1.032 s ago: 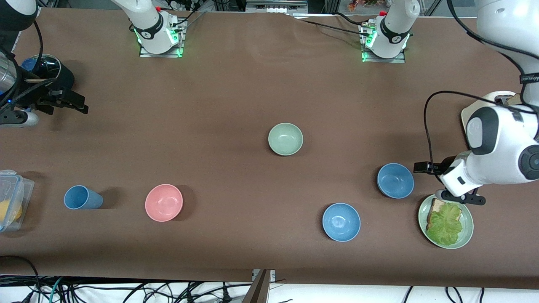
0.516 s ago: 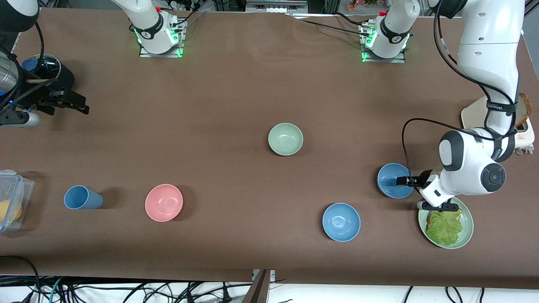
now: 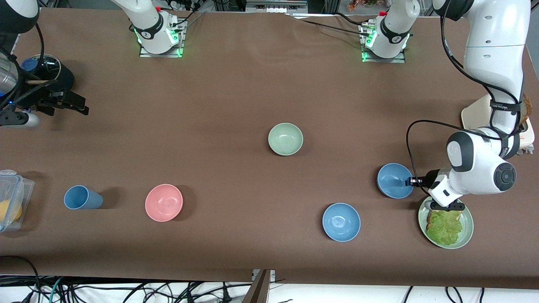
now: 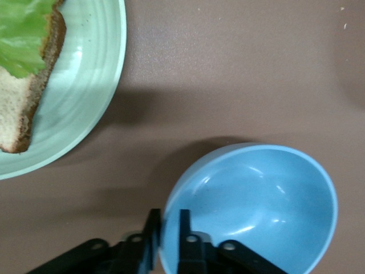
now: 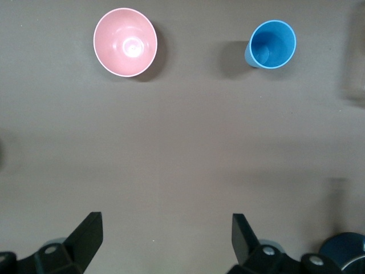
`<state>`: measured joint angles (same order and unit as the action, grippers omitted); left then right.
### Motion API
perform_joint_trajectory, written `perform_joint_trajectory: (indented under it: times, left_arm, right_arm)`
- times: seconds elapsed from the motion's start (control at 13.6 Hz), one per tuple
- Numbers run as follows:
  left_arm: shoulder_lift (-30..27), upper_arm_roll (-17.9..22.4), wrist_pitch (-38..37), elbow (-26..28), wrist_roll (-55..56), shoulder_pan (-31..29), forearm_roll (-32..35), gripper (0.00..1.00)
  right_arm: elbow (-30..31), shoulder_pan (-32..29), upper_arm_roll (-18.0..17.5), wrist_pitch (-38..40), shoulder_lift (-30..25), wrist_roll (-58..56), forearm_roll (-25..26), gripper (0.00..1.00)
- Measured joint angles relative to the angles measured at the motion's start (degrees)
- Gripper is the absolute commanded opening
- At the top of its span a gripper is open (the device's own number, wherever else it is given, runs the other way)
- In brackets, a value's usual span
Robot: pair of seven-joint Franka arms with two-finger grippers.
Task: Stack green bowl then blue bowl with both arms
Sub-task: 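Lower the left gripper onto the blue bowl's rim and close it, then lift the blue bowl with the left gripper toward the green bowl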
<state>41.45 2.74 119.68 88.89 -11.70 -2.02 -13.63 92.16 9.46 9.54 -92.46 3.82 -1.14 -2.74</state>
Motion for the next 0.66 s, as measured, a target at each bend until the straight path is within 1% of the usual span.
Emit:
perform_joint_trajectory:
  times: [0.29, 0.52, 0.66]
  left_arm:
    - [0.1, -0.1, -0.6, -0.1, -0.5, 0.0, -0.1, 0.00]
    - [-1.4, -1.4, -9.4, -3.0, -1.0, 0.5, -0.1, 0.00]
    - [-4.9, -2.5, -14.6, -6.2, -0.7, 2.8, -0.1, 0.00]
  right_arm:
    - [0.0, 0.0, 0.0, -0.5, 0.0, 0.0, 0.0, 1.00]
    - [0.1, 0.0, 0.0, -0.5, 0.0, 0.0, 0.0, 1.00]
    - [0.1, 0.0, 0.0, -0.5, 0.0, 0.0, 0.0, 1.00]
